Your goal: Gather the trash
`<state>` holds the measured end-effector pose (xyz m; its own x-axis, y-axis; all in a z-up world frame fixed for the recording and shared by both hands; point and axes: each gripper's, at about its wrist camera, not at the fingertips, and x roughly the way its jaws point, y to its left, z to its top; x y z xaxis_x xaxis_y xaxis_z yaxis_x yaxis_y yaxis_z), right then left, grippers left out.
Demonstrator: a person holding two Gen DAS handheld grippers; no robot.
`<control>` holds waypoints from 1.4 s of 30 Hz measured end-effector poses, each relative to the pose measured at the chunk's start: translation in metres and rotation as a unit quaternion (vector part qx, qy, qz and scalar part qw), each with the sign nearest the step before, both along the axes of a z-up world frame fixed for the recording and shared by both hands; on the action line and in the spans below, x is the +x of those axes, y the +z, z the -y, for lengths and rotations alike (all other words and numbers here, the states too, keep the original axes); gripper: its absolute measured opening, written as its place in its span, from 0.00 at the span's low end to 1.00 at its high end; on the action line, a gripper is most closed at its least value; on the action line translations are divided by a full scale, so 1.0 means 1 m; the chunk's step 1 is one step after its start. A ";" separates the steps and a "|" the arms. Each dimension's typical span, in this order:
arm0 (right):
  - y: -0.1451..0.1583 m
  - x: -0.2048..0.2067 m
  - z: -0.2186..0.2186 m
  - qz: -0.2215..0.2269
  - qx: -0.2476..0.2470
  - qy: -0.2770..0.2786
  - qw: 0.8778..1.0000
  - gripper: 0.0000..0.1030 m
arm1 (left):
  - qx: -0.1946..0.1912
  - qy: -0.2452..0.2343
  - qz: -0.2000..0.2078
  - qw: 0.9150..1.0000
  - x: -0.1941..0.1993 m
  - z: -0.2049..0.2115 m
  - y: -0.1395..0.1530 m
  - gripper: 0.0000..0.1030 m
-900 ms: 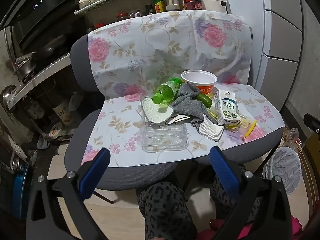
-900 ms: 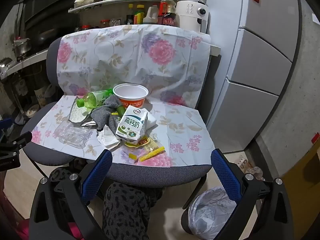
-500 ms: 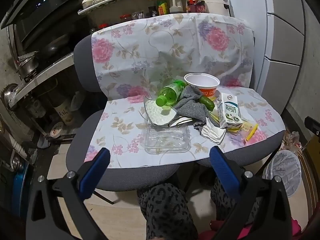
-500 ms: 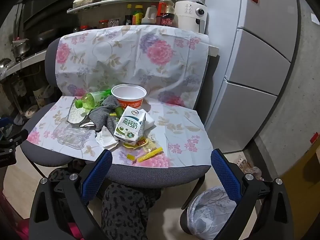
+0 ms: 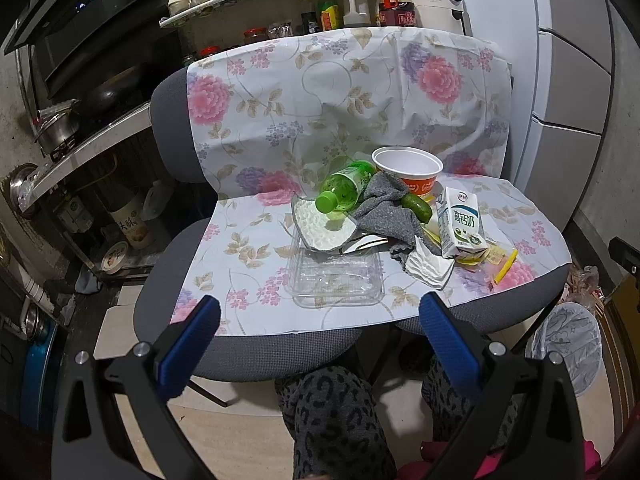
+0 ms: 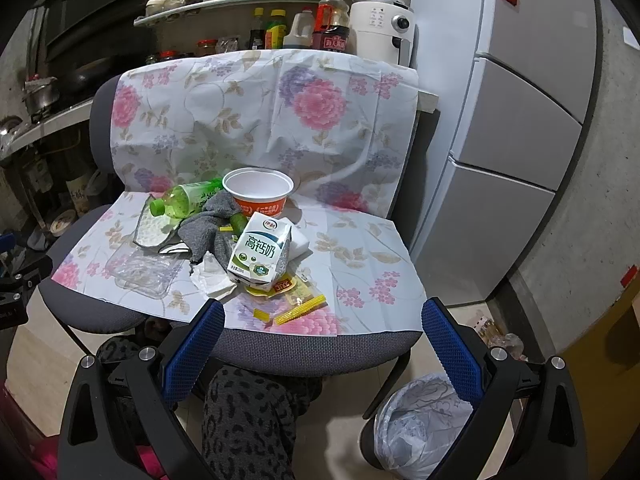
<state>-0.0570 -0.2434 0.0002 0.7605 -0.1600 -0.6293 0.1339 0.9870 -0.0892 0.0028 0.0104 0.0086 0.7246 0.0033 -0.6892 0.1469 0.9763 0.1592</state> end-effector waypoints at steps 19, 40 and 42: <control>0.000 0.000 0.001 0.000 -0.001 0.001 1.000 0.94 | -0.003 0.001 0.001 1.000 0.000 -0.006 0.003 0.94; -0.001 0.000 0.001 -0.001 0.000 0.000 1.000 0.94 | -0.006 0.004 0.001 1.000 0.002 -0.015 0.002 0.94; -0.001 0.000 0.001 -0.001 0.000 0.000 1.000 0.94 | -0.006 0.004 0.001 1.000 0.002 -0.014 0.002 0.94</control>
<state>-0.0568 -0.2444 -0.0011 0.7596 -0.1608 -0.6302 0.1347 0.9868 -0.0895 0.0050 0.0248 0.0107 0.7254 -0.0002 -0.6883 0.1395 0.9793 0.1467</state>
